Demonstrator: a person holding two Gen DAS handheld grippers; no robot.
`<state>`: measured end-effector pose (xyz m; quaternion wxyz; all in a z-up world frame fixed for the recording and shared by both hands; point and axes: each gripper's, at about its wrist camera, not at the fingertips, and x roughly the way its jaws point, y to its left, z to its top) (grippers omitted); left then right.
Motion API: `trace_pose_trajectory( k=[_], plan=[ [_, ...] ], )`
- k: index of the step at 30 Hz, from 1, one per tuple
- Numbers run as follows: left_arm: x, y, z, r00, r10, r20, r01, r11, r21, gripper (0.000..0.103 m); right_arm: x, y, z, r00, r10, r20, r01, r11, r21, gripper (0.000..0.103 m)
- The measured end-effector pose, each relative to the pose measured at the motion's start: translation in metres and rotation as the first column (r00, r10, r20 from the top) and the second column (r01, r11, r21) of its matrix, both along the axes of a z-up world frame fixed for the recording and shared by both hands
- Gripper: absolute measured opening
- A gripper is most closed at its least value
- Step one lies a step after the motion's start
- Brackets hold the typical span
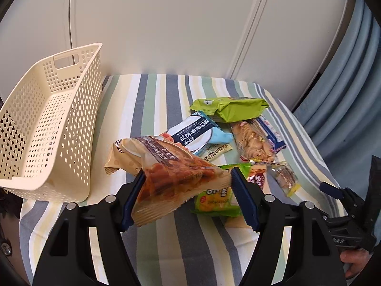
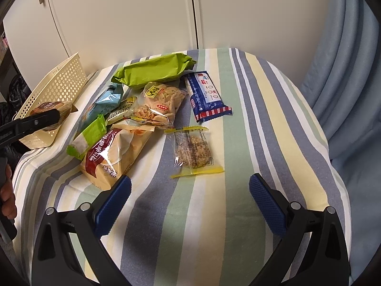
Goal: Organize snacks
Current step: 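Lift the waffle bag with the left tool while the right tool grasps the clear cereal bar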
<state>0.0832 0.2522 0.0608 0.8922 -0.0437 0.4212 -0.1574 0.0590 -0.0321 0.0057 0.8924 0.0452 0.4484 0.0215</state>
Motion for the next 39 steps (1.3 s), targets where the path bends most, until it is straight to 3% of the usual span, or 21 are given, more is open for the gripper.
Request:
trace_pose_trajectory(
  k=[7,14,16,21,22,23,29,39],
  plan=[
    [-0.013,-0.005,0.016,0.998,-0.028,0.05,0.028,1.0,-0.001,0.071,0.026,-0.002,0.002,1.0,0.007,-0.007,-0.007,0.999,-0.035,0.098],
    [-0.019,0.001,0.026,0.997,-0.024,0.075,0.025,1.0,-0.018,0.071,0.065,0.004,-0.01,0.994,0.065,-0.085,-0.069,0.997,-0.041,0.093],
    [-0.021,0.004,0.03,0.996,-0.02,0.086,0.021,1.0,-0.021,0.071,0.072,0.004,-0.016,0.991,0.072,-0.115,-0.077,0.996,-0.036,0.08],
    [-0.023,0.01,0.037,0.994,-0.012,0.106,0.015,0.999,-0.03,0.071,0.079,0.006,-0.026,0.984,0.088,-0.158,-0.092,0.996,-0.016,0.058],
    [-0.023,0.012,0.039,0.994,-0.008,0.109,0.012,0.999,-0.033,0.071,0.079,0.006,-0.027,0.982,0.094,-0.162,-0.098,0.995,-0.016,0.046],
    [-0.023,0.013,0.04,0.994,-0.005,0.111,0.009,0.999,-0.036,0.071,0.079,0.007,-0.029,0.98,0.096,-0.172,-0.101,0.995,-0.02,0.043],
    [-0.024,0.027,0.045,0.992,0.025,0.122,-0.018,0.998,-0.057,0.071,0.076,0.004,-0.029,0.982,0.084,-0.168,-0.087,0.996,-0.008,0.038],
    [-0.024,0.064,0.069,0.978,0.107,0.18,-0.091,0.991,-0.095,0.071,0.05,-0.006,-0.001,0.997,0.02,-0.07,-0.017,0.999,0.043,0.038]
  ],
)
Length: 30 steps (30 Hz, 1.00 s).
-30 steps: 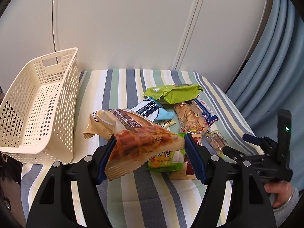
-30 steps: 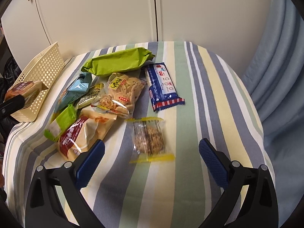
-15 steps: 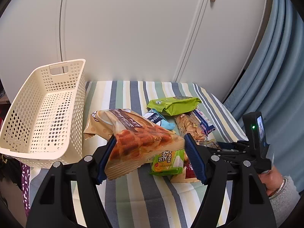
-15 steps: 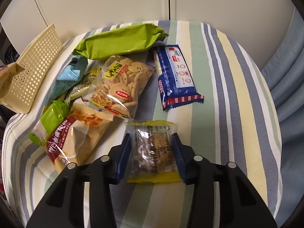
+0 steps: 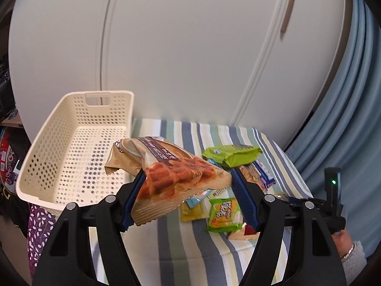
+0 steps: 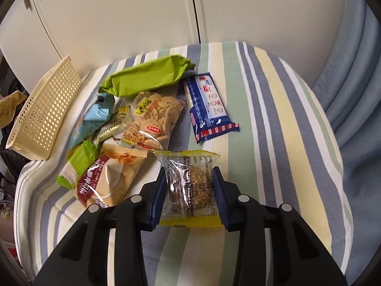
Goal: Organize snacks
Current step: 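Lift the waffle bag with the left tool while the right tool grasps the clear cereal bar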
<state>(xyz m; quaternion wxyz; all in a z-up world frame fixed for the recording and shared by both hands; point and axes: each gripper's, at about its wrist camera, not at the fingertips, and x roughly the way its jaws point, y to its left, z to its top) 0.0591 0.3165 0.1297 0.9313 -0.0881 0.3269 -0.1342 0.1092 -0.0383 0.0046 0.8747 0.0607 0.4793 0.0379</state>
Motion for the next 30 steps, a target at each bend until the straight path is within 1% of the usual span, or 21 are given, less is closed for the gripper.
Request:
trace_pose_trajectory(
  k=[3,7,13,17,19,20,21,24,27,30],
  plan=[
    [0.005,0.021,0.007,0.998,0.055,0.016,-0.054,0.998,-0.013,0.071,-0.004,0.004,0.012,1.0,0.004,0.03,-0.005,1.0,0.007,0.038],
    [0.013,0.05,0.008,0.991,0.134,0.016,-0.134,0.99,-0.038,0.071,-0.009,0.012,0.025,0.998,0.021,0.059,-0.021,1.0,0.012,0.038],
    [0.032,0.084,-0.006,0.975,0.223,-0.017,-0.224,0.972,-0.068,0.071,-0.01,0.036,0.037,0.994,0.064,0.084,-0.066,0.998,0.017,0.038],
    [0.043,0.095,-0.02,0.968,0.245,-0.05,-0.249,0.965,-0.089,0.072,-0.011,0.047,0.043,0.991,0.09,0.1,-0.092,0.996,0.017,0.038],
    [0.046,0.098,-0.027,0.966,0.249,-0.072,-0.255,0.962,-0.101,0.08,-0.01,0.055,0.048,0.989,0.1,0.111,-0.102,0.995,0.014,0.038],
    [0.047,0.1,-0.03,0.962,0.259,-0.08,-0.267,0.958,-0.108,0.093,-0.01,0.058,0.049,0.988,0.104,0.116,-0.106,0.994,0.013,0.038],
    [0.046,0.102,-0.032,0.96,0.268,-0.084,-0.277,0.954,-0.117,0.099,-0.01,0.06,0.05,0.987,0.108,0.118,-0.11,0.994,0.011,0.038],
    [0.043,0.108,-0.036,0.957,0.279,-0.082,-0.288,0.948,-0.135,0.1,-0.009,0.064,0.05,0.987,0.104,0.12,-0.105,0.994,0.0,0.038],
    [0.039,0.108,-0.036,0.952,0.3,-0.062,-0.306,0.945,-0.113,0.1,-0.007,0.058,0.043,0.992,0.074,0.101,-0.074,0.997,-0.001,0.038],
    [0.035,0.105,-0.035,0.95,0.311,-0.043,-0.313,0.945,-0.091,0.1,-0.004,0.047,0.032,0.998,0.025,0.063,-0.024,1.0,-0.01,0.039]
  ],
)
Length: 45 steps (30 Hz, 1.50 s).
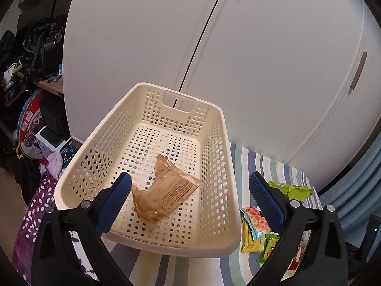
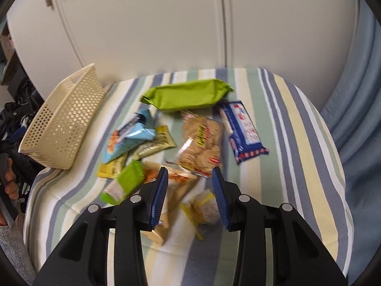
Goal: Organize snacks
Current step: 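Lift the waffle bag with the left tool while the right tool grasps the clear cereal bar, then open the left tool over the basket, dropping the waffle bag inside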
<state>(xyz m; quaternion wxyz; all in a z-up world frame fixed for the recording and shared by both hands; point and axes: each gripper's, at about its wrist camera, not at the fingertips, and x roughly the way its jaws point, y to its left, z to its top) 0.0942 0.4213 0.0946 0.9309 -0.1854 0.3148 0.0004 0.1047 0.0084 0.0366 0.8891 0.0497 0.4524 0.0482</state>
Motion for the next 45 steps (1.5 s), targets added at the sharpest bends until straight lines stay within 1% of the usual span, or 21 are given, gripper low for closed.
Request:
trace_pose_trajectory(
  k=[2,3,4,6,12,14,16,18,20,22,26,30,32,38,43,44,45],
  plan=[
    [-0.001,-0.002,0.0,1.0,-0.001,0.004,0.001,1.0,0.009,0.1,0.001,-0.008,-0.008,0.999,-0.027,-0.026,0.027,1.0,0.001,0.04],
    [-0.001,-0.002,-0.001,1.0,-0.003,0.005,0.003,1.0,0.006,0.1,0.001,-0.01,-0.012,0.999,-0.031,-0.035,0.031,0.999,-0.006,0.047],
    [-0.001,-0.003,-0.001,1.0,-0.004,0.006,0.004,1.0,0.004,0.1,0.003,-0.01,-0.016,0.998,-0.033,-0.045,0.032,0.999,-0.02,0.058],
    [-0.002,-0.003,-0.002,1.0,0.001,0.008,-0.001,1.0,0.01,0.1,0.005,-0.009,-0.024,0.997,-0.04,-0.065,0.036,0.998,-0.053,0.067],
    [-0.004,-0.001,-0.004,1.0,0.009,0.012,-0.009,1.0,0.003,0.1,0.017,0.0,-0.056,0.989,-0.034,-0.145,0.017,0.993,-0.115,0.067],
    [-0.005,0.0,-0.004,1.0,0.014,0.014,-0.014,1.0,0.006,0.1,0.021,0.0,-0.062,0.986,-0.035,-0.162,0.017,0.994,-0.112,0.067],
    [-0.005,0.002,-0.003,1.0,0.018,0.017,-0.019,1.0,0.002,0.1,0.024,-0.001,-0.064,0.985,-0.032,-0.171,0.015,0.995,-0.101,0.067],
    [-0.005,0.005,-0.004,1.0,0.025,0.017,-0.025,1.0,-0.003,0.1,0.025,-0.001,-0.065,0.984,-0.03,-0.173,0.011,0.994,-0.107,0.064],
    [-0.005,0.005,-0.004,1.0,0.025,0.016,-0.025,1.0,-0.007,0.1,0.024,-0.001,-0.064,0.985,-0.02,-0.171,0.001,0.994,-0.107,0.06],
    [-0.005,0.005,-0.006,1.0,0.022,0.013,-0.022,1.0,-0.009,0.1,0.021,0.0,-0.062,0.986,-0.007,-0.165,-0.011,0.994,-0.107,0.053],
    [-0.005,0.0,-0.005,1.0,0.006,0.016,-0.006,1.0,-0.002,0.1,0.011,-0.004,-0.054,0.989,-0.011,-0.15,-0.002,0.996,-0.088,0.052],
    [-0.006,-0.008,-0.004,1.0,-0.016,0.021,0.016,1.0,0.01,0.1,-0.004,-0.017,-0.04,0.989,-0.045,-0.142,0.039,0.998,-0.044,0.053],
    [-0.006,-0.011,-0.003,0.999,-0.026,0.024,0.026,1.0,0.017,0.1,-0.011,-0.019,-0.036,0.987,-0.054,-0.153,0.052,0.998,-0.017,0.053],
    [-0.006,-0.013,-0.003,0.999,-0.031,0.026,0.031,0.999,0.017,0.1,-0.013,-0.017,-0.049,0.974,-0.034,-0.225,0.058,0.993,0.102,0.055],
    [-0.006,-0.008,-0.004,0.999,-0.024,0.023,0.024,1.0,0.006,0.1,0.007,-0.009,-0.062,0.971,-0.05,-0.233,0.07,0.995,0.078,0.059],
    [-0.006,-0.007,-0.004,1.0,-0.022,0.021,0.022,1.0,0.005,0.1,0.011,-0.007,-0.063,0.971,-0.041,-0.235,0.059,0.996,0.07,0.061],
    [-0.005,-0.006,-0.005,1.0,-0.02,0.02,0.02,1.0,0.003,0.1,0.014,-0.004,-0.064,0.971,-0.025,-0.238,0.041,0.997,0.063,0.067]
  ],
)
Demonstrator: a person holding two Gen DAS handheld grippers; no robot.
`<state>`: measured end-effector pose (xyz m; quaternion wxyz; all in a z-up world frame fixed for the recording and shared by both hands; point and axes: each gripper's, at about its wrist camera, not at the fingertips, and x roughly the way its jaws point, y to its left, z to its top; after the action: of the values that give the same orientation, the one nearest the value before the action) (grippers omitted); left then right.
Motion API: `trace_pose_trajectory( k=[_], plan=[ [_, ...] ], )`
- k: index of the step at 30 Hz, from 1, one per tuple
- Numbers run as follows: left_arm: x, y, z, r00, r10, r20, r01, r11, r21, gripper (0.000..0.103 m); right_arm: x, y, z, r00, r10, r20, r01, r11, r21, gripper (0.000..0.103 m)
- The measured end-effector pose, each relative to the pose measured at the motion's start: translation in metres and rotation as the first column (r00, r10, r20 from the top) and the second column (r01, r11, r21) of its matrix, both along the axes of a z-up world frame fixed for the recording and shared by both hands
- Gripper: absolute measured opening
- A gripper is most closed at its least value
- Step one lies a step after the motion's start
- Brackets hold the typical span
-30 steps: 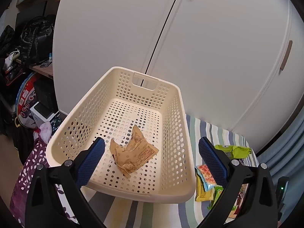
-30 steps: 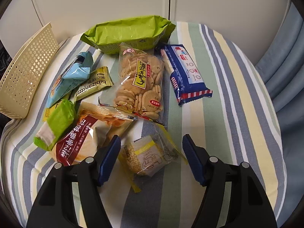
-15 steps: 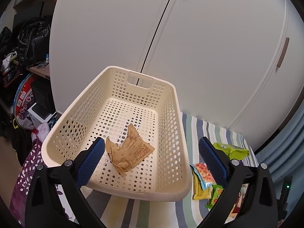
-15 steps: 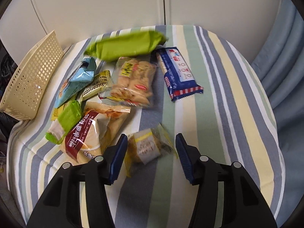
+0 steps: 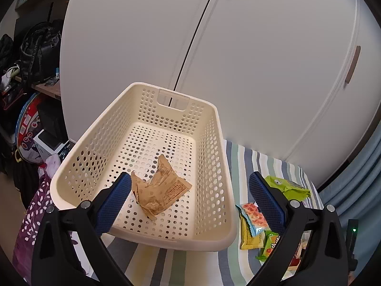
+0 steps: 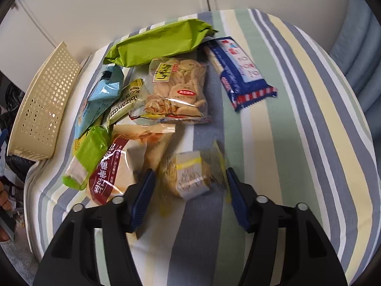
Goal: Organize snacks
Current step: 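Open the left tool over the basket, dropping the waffle bag inside, then carry the cereal bar in the right tool into the basket and release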
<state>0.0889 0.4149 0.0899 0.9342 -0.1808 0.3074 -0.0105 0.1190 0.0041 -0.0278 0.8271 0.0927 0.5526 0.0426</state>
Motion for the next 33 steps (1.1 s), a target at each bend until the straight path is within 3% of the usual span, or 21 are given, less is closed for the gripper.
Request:
trace_pose_trajectory(
  k=[5,9,15,21,27,33],
  plan=[
    [0.0,0.002,0.0,1.0,0.004,-0.001,-0.004,1.0,-0.005,0.1,0.006,0.013,-0.003,0.996,0.084,-0.012,-0.085,0.99,-0.11,0.067],
    [-0.001,0.002,0.0,1.0,0.003,0.001,-0.003,1.0,-0.006,0.1,-0.001,0.014,-0.001,0.993,0.121,-0.01,-0.121,0.978,-0.171,0.053],
    [-0.001,0.0,0.001,1.0,-0.001,0.003,0.001,1.0,-0.002,0.1,-0.014,-0.004,0.009,0.998,0.048,0.033,-0.042,0.988,-0.151,0.046],
    [-0.001,0.002,0.001,1.0,0.005,0.005,-0.005,1.0,-0.008,0.1,-0.018,-0.006,0.044,0.991,0.017,0.131,-0.003,0.995,-0.103,0.046],
    [-0.004,0.009,0.004,0.999,0.036,0.015,-0.036,0.999,-0.003,0.1,-0.01,0.034,0.078,0.972,0.089,0.218,-0.077,0.995,-0.062,0.046],
    [-0.01,0.033,0.008,0.991,0.128,0.032,-0.128,0.992,-0.015,0.1,0.009,0.108,0.11,0.927,0.216,0.307,-0.225,0.974,-0.006,0.047]
  ],
)
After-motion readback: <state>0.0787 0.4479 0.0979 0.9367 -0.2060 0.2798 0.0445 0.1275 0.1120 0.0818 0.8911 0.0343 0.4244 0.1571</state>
